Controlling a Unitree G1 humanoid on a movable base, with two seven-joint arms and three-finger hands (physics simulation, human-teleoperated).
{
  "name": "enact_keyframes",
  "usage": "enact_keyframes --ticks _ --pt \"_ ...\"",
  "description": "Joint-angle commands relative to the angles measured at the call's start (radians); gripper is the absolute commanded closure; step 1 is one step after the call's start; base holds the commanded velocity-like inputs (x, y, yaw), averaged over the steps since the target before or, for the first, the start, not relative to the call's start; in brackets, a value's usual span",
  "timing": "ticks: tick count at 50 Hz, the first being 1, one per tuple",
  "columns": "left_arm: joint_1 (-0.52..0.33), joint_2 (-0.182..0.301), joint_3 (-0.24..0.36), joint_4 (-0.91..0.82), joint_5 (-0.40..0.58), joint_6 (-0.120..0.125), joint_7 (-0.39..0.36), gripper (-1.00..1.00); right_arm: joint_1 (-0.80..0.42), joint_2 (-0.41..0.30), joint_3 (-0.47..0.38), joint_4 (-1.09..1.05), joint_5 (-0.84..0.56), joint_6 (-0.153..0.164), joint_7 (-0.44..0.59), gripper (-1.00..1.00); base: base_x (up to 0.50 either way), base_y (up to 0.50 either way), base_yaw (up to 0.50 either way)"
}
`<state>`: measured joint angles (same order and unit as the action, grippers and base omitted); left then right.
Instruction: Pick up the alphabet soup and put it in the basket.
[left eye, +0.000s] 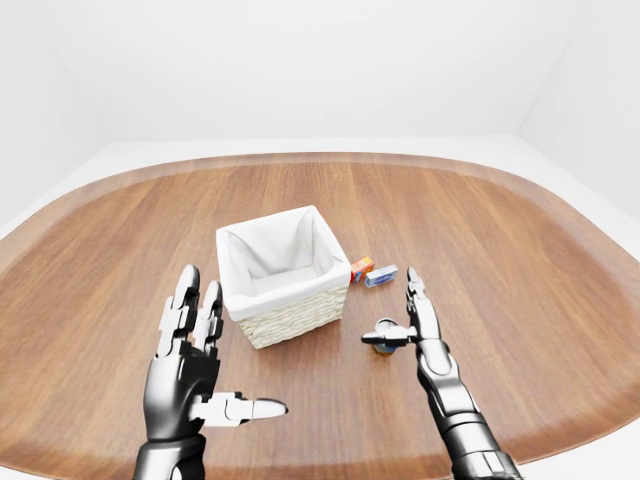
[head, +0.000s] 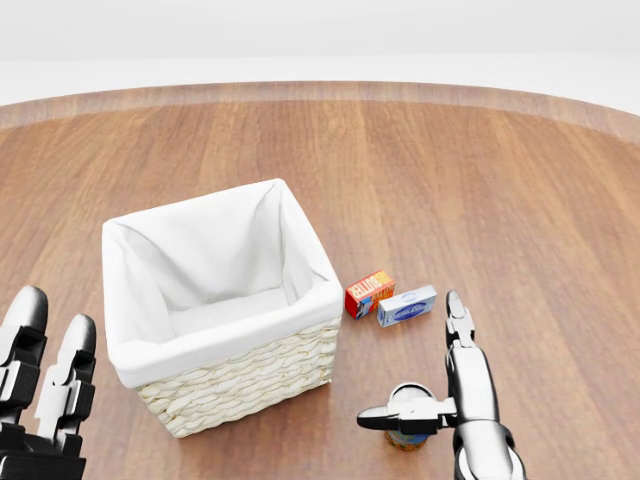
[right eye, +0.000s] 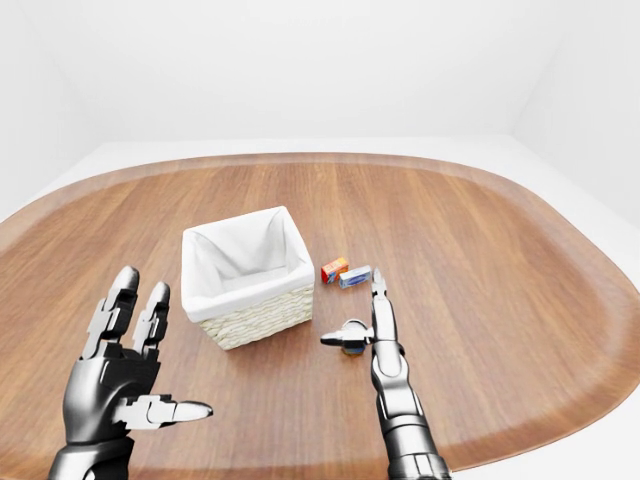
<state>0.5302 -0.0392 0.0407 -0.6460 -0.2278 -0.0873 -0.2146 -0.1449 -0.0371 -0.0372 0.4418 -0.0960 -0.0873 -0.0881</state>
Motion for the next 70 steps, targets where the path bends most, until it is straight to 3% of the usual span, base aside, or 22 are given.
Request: enact_keyframes --ticks 1,20,70 --pt "-0.01 0.002 0.0 0.002 0.003 0.0 0.008 -1.0 -0.13 -0.035 -0.025 0.348 -0.014 0.0 -0.057 -1.0 0.0 0.0 0.0" --pt "-0.03 0.004 -0.003 0.022 0.017 0.0 0.017 -1.0 -0.224 -0.033 -0.012 0.563 -0.041 0.0 -0.103 -1.0 0.0 0.0 0.0" --pt "-0.019 0.0 0.004 0.007 0.006 0.0 0.005 -1.0 -0.278 -0.006 0.012 0.693 -0.11 0.0 -0.164 -1.0 0.0 0.0 0.0"
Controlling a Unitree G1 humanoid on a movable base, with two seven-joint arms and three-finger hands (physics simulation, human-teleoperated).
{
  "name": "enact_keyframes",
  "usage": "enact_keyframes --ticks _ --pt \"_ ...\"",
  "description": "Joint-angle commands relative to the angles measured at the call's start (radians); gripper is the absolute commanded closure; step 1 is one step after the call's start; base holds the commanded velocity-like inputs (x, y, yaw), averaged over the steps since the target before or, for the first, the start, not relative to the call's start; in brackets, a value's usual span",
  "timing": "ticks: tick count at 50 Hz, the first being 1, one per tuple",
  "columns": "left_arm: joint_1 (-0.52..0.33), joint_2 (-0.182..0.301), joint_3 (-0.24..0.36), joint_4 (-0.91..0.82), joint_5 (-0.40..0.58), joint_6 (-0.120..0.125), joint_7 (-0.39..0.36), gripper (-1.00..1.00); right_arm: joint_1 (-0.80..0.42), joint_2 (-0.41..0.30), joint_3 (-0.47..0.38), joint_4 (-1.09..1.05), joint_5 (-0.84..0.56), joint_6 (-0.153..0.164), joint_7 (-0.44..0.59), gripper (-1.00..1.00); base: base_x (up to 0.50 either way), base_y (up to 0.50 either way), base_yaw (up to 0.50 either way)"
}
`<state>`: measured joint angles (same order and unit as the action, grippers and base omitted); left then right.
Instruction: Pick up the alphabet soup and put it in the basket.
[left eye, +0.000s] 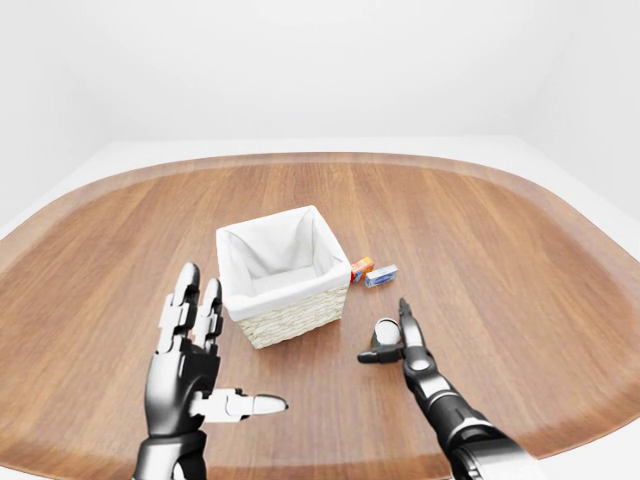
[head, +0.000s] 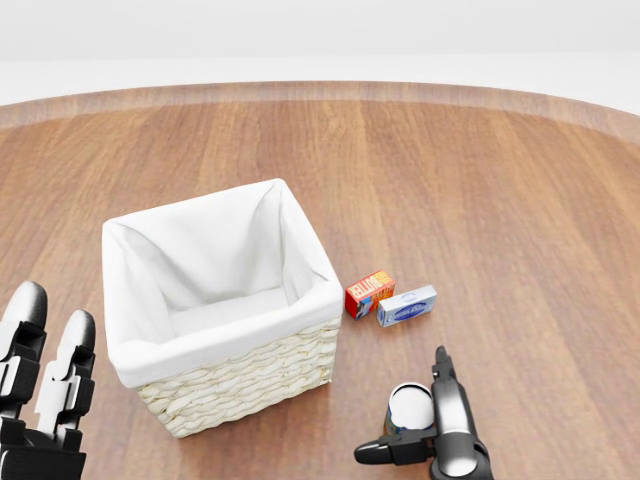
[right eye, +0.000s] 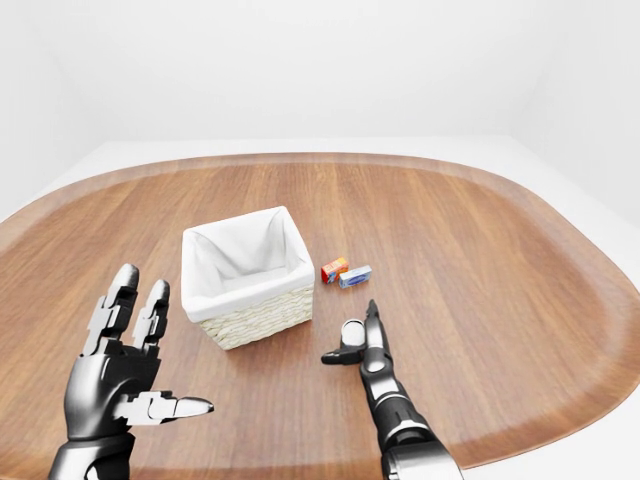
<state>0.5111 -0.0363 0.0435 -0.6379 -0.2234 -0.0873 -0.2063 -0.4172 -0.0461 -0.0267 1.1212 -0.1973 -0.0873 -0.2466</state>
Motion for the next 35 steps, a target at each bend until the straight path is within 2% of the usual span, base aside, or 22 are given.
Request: enact_keyframes --ticks 1,35 --pt "0.0 -0.003 0.001 -0.001 0.001 0.0 -0.003 -1.0 -0.004 0.004 0.002 0.012 -0.01 0.0 -0.006 -1.0 0.0 0.0 0.0" --pt "0.009 0.002 -0.01 0.003 0.002 0.0 -0.003 -1.0 -0.044 0.025 0.01 0.061 -0.029 0.0 -0.023 -1.0 0.0 0.0 0.0"
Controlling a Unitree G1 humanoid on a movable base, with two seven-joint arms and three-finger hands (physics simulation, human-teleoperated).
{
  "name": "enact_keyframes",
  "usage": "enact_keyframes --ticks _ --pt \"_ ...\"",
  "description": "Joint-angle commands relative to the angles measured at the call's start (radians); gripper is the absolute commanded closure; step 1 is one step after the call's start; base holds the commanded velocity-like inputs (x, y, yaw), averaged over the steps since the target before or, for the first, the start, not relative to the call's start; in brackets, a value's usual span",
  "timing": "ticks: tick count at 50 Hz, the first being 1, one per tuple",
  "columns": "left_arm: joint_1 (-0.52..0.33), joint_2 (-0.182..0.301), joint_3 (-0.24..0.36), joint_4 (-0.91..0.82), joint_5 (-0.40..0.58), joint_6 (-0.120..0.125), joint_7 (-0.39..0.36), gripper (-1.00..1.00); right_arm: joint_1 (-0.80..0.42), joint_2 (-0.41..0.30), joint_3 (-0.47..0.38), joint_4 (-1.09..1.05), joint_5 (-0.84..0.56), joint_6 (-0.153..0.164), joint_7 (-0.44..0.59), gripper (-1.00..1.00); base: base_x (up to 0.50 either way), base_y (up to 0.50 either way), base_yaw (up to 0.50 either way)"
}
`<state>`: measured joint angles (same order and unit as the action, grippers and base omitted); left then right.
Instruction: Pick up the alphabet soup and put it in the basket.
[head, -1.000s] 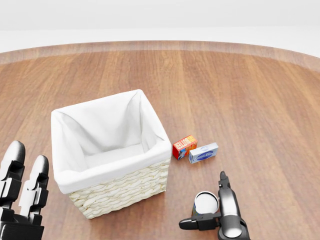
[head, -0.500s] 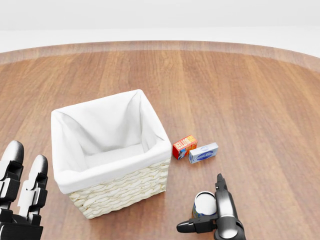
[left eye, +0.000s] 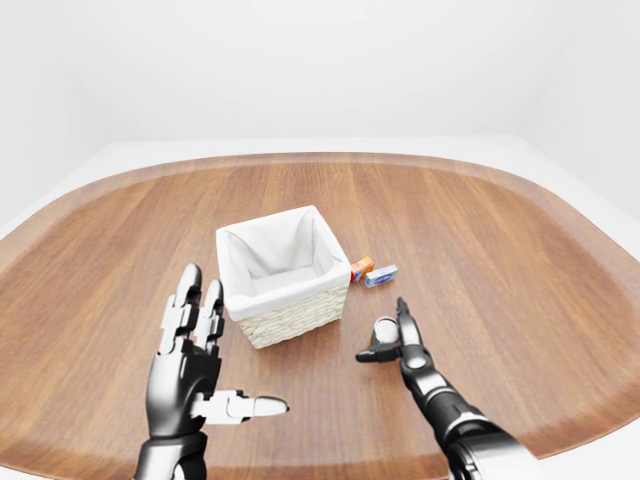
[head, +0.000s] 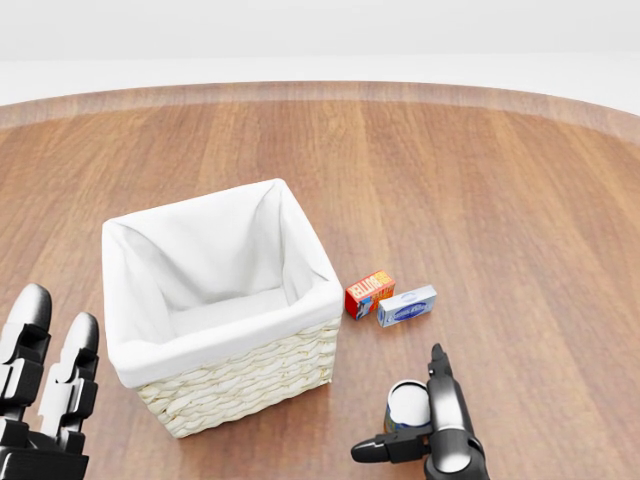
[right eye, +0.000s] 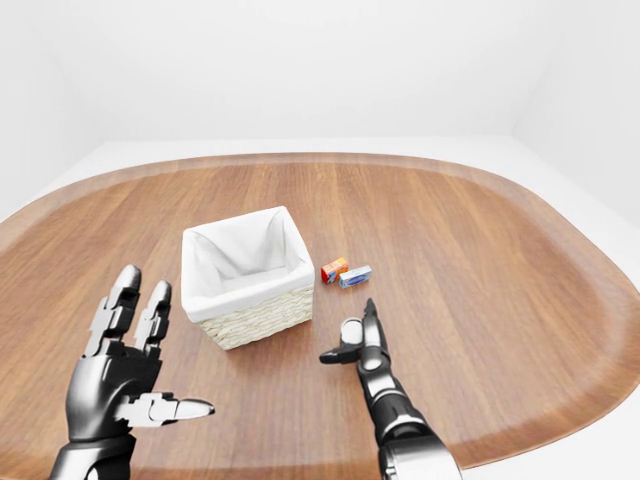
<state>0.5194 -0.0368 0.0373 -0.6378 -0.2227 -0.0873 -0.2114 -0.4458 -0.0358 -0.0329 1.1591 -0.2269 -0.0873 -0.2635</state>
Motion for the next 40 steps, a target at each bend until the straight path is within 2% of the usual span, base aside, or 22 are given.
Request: enact_keyframes --ticks 1,28,29,31,40 --pt "0.0 0.003 -0.005 0.003 0.001 0.0 0.002 -1.0 -0.016 0.016 0.016 0.022 0.001 0.0 -0.005 -1.0 0.0 0.0 0.0" --pt "0.004 0.005 -0.005 -0.002 -0.001 0.0 0.003 -1.0 -0.054 0.024 0.01 0.083 -0.012 0.0 -0.026 -1.0 0.0 0.0 0.0" --pt "0.003 0.005 -0.005 -0.002 0.0 0.0 0.004 -1.0 -0.055 0.025 0.011 0.087 -0.014 0.0 -0.027 -0.14 0.0 0.0 0.0" --pt "0.002 0.005 -0.004 -0.003 -0.001 0.0 0.004 -1.0 -0.056 0.025 0.01 0.091 -0.014 0.0 -0.024 1.0 0.0 0.0 0.0" --pt "0.009 0.003 -0.006 -0.008 -0.001 0.0 0.001 -1.0 -0.048 0.025 0.013 0.09 -0.023 0.0 -0.015 1.0 0.0 0.0 0.0"
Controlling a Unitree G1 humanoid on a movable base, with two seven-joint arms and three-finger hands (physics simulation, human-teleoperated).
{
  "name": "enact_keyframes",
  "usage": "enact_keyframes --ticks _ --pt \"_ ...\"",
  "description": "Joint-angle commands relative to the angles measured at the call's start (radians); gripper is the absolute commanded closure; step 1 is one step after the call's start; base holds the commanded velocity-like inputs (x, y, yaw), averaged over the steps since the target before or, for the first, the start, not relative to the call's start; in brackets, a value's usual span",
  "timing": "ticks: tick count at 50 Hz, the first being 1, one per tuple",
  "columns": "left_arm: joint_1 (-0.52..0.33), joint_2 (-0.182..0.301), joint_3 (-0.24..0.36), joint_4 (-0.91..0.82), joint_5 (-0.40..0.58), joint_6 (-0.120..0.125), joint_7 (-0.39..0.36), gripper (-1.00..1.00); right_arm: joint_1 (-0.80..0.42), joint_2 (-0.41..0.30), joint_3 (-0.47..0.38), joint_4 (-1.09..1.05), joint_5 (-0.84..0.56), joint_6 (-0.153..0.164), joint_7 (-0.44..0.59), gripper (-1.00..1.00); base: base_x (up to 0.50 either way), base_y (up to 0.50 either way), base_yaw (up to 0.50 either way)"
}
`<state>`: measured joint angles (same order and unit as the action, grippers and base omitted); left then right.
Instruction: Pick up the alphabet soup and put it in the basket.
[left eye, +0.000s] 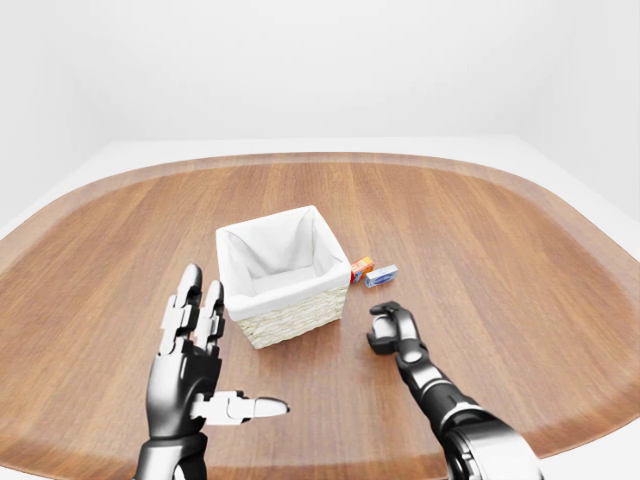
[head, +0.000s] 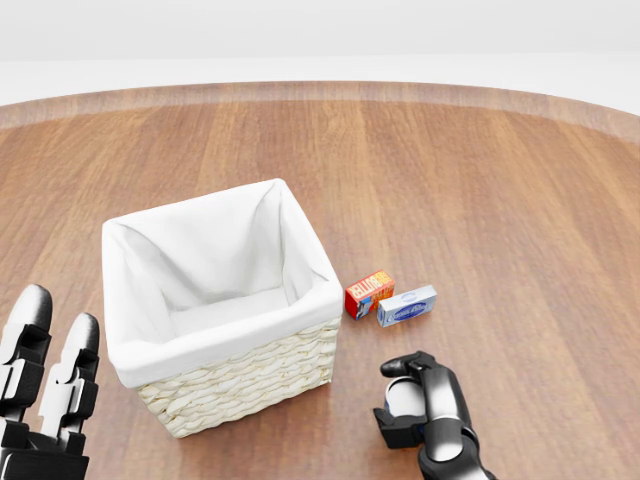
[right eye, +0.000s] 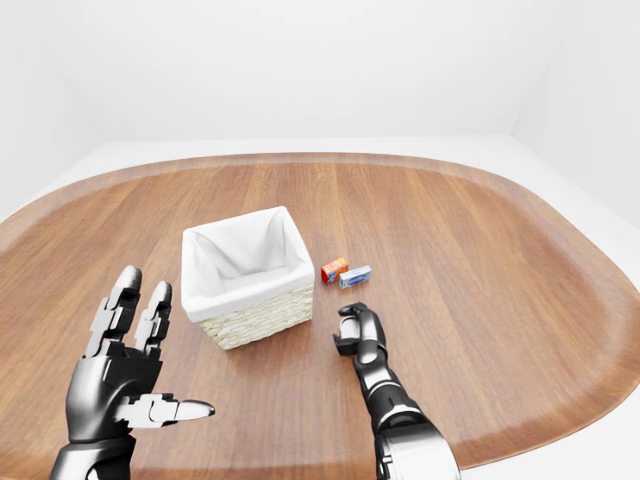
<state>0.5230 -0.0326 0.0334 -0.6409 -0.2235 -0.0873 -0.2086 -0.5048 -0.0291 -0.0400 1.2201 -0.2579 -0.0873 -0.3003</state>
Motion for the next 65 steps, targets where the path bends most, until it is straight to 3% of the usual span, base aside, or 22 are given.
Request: enact_keyframes --ticks 1,45,65 --pt "0.006 -0.001 -0.002 -0.006 -0.001 0.0 -0.002 -1.0 0.011 0.018 0.02 0.029 0.008 0.0 0.022 1.0 0.0 0.0 0.0" --pt "-0.002 -0.004 0.01 -0.007 -0.011 0.0 -0.005 -1.0 0.033 0.015 0.02 -0.019 0.028 0.0 0.042 1.0 0.0 0.0 0.0" --pt "0.004 -0.007 0.011 -0.01 -0.012 0.0 -0.009 -1.0 0.107 0.006 0.025 -0.197 0.059 0.0 0.072 1.0 0.0 0.0 0.0"
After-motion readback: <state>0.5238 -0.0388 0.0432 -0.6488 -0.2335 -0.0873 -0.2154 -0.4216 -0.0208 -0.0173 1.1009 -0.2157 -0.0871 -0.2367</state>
